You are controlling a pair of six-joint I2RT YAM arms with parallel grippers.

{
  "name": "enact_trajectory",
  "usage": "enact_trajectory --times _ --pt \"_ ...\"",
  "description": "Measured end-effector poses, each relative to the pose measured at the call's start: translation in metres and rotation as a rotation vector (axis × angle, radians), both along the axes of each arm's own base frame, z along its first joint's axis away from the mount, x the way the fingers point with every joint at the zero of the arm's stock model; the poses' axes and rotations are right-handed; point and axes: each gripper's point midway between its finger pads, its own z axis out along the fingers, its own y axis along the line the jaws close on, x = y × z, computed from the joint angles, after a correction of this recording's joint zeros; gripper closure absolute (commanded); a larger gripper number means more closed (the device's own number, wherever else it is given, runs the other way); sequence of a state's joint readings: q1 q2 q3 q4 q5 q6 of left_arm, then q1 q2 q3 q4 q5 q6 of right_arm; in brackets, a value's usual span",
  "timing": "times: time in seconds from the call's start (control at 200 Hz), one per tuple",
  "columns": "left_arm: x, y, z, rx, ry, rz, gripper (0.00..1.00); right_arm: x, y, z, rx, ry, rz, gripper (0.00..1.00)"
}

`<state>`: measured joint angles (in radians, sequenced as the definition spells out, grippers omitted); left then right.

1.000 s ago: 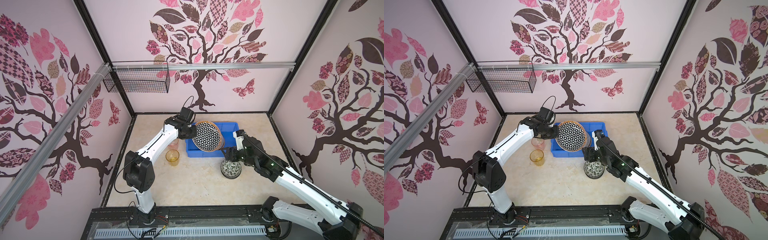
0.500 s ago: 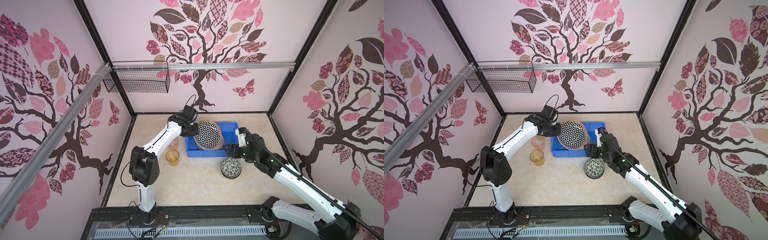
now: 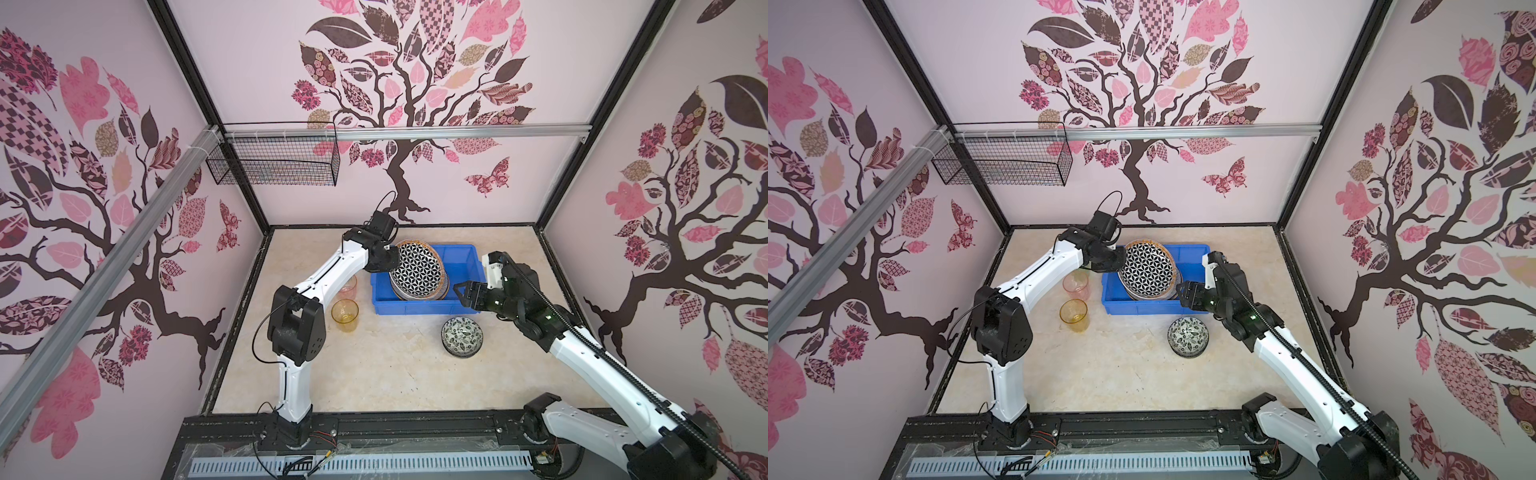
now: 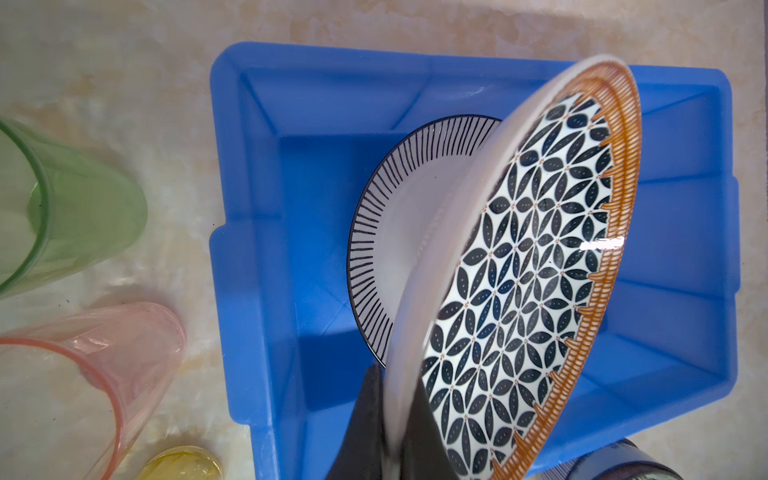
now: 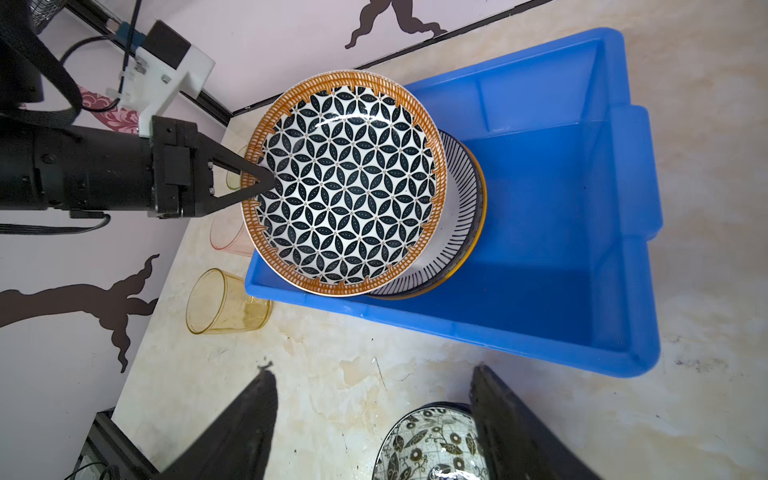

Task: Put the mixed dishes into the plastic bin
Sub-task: 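Lift and carry the orange-rimmed plate over the blue bin with the left gripper, then lower the orange-rimmed plate onto the striped plate in the bin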

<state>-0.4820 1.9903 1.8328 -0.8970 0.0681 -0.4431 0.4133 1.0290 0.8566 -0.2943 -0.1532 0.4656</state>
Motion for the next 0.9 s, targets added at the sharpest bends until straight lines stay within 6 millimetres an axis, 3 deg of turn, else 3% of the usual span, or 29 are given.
enact_trajectory --times 0.405,0.901 --pt "0.004 -0.001 -0.03 0.026 0.05 0.002 1.0 0.003 -0.006 0.0 0.006 0.003 -0.017 0.24" --pt "0.008 -0.002 -0.039 0.026 0.063 0.016 1.0 0.002 -0.005 0.0 0.017 0.009 -0.005 0.24"
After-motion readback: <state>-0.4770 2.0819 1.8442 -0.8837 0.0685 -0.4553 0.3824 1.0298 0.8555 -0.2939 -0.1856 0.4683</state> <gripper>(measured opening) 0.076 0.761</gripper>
